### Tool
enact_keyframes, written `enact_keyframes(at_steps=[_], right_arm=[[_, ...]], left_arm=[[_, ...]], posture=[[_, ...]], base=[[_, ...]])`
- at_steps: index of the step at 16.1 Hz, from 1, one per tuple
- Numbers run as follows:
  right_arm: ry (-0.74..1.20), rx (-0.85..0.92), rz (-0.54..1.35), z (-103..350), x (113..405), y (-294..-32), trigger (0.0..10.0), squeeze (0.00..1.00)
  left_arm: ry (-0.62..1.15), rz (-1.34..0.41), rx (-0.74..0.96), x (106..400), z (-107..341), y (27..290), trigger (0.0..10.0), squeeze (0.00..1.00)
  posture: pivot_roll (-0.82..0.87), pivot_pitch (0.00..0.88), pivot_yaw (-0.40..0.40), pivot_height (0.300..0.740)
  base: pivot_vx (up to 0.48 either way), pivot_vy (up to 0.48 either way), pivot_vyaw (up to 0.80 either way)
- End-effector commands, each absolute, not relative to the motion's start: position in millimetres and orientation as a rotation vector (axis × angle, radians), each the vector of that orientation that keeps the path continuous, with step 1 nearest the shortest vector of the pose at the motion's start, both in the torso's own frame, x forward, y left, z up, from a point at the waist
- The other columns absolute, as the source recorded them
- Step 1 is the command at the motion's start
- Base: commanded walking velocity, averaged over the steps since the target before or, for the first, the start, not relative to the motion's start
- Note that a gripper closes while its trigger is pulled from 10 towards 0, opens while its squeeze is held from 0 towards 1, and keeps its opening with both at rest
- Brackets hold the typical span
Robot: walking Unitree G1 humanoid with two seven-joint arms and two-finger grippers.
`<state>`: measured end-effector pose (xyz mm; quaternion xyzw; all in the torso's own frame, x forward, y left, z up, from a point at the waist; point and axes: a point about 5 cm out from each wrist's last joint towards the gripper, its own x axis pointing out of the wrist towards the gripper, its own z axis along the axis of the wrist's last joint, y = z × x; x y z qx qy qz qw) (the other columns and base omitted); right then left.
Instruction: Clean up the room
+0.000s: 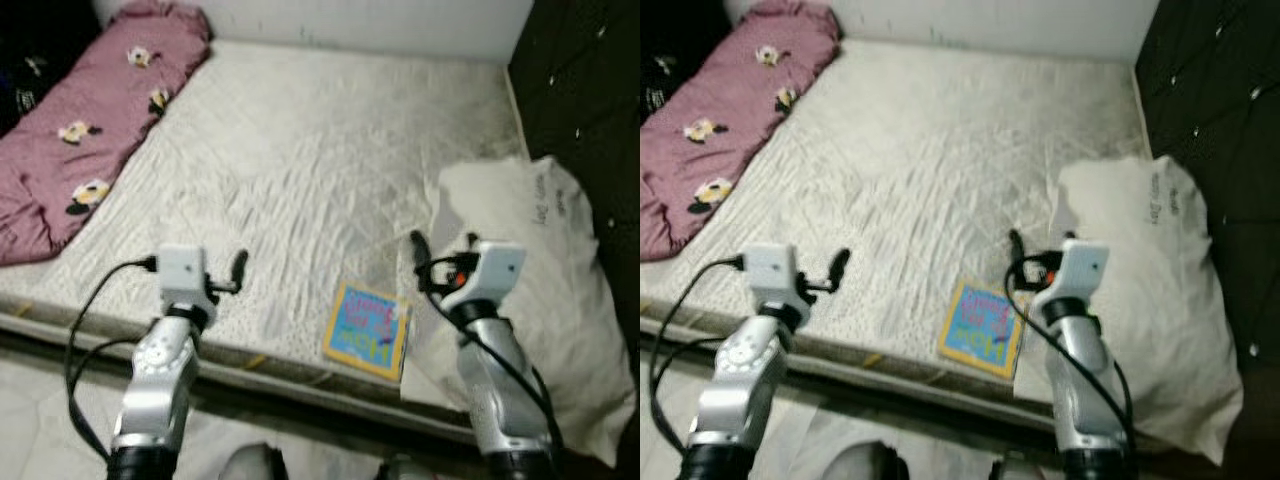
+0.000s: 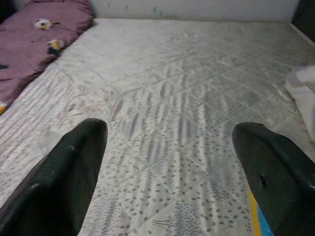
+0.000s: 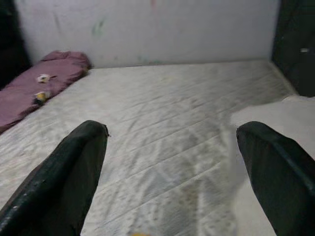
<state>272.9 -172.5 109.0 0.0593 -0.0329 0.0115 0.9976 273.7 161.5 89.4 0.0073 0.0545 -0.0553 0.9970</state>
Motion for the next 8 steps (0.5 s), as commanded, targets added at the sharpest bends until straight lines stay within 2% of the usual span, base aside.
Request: enact_keyframes(at_steps=[1,4,7,8], right_arm=[[-0.055,0.109,-0.006,105,271,-177,10.0,0.00],[-0.052,0.079,-0.042,99,264,-187,10.0,0.00],[-0.067,-0.023,-0.102,96,254,-197,10.0,0.00],[-0.051,-0.007,-0.129,91,250,-201,10.0,0.00]], left_arm=[[0.110,-0.118,0.030,271,86,162,10.0,0.00],[0.099,-0.100,0.083,269,82,162,10.0,0.00],[0.073,-0.047,0.067,263,82,166,10.0,0.00],[0.081,-0.025,0.063,258,79,169,10.0,0.00]], posture=[[-0.01,0.000,0.038,0.740],[-0.02,0.000,0.037,0.740],[-0.02,0.000,0.029,0.740],[-0.03,0.000,0.026,0.740]], base=[[0.000,0.000,0.00],[0.000,0.000,0.00],[0.000,0.000,0.00],[0.000,0.000,0.00]])
